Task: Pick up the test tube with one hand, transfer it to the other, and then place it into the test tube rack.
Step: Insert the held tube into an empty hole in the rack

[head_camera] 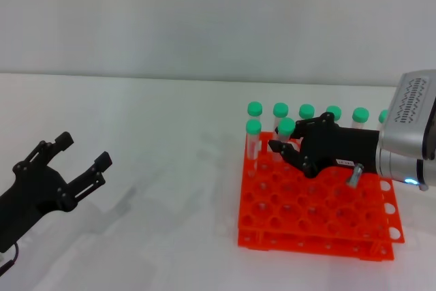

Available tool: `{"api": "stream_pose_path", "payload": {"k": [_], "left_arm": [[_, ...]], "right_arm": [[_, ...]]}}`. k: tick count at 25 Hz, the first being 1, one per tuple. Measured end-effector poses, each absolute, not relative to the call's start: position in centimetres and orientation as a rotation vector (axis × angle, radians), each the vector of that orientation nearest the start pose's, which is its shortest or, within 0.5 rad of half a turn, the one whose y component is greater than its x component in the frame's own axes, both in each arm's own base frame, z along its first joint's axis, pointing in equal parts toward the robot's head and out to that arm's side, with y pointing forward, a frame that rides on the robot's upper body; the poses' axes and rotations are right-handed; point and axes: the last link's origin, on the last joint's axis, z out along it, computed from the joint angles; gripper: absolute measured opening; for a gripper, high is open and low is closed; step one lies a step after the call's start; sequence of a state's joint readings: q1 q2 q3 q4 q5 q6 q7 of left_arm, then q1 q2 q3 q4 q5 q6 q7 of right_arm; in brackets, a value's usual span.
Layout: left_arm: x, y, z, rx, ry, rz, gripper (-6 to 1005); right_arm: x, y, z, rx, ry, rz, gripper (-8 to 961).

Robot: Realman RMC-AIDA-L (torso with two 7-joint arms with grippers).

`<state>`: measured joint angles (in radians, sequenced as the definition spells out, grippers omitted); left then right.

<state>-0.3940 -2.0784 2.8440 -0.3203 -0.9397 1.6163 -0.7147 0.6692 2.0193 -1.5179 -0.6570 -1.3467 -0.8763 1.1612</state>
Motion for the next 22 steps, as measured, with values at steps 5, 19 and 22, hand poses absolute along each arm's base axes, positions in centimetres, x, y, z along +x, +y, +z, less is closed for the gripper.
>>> {"api": "stream_pose_path", "payload": {"k": [5,19,22], "left_arm": [[-34.8,27.0,2.4,-1.970,-0.526,-0.894,879],[-34.9,27.0,2.3,-1.969,-0.531,-0.884,878],[-34.9,27.0,2.3,-1.969,-0.531,-0.884,878]], "right_arm": [[17.2,40.6,-5.6,-2.613,0.082,0.487,244],[16.7,40.5,-5.9,-2.616,0.074,0.501,390],[16.4,40.5,-5.7,-2.608,0.077,0.530,522]]}}
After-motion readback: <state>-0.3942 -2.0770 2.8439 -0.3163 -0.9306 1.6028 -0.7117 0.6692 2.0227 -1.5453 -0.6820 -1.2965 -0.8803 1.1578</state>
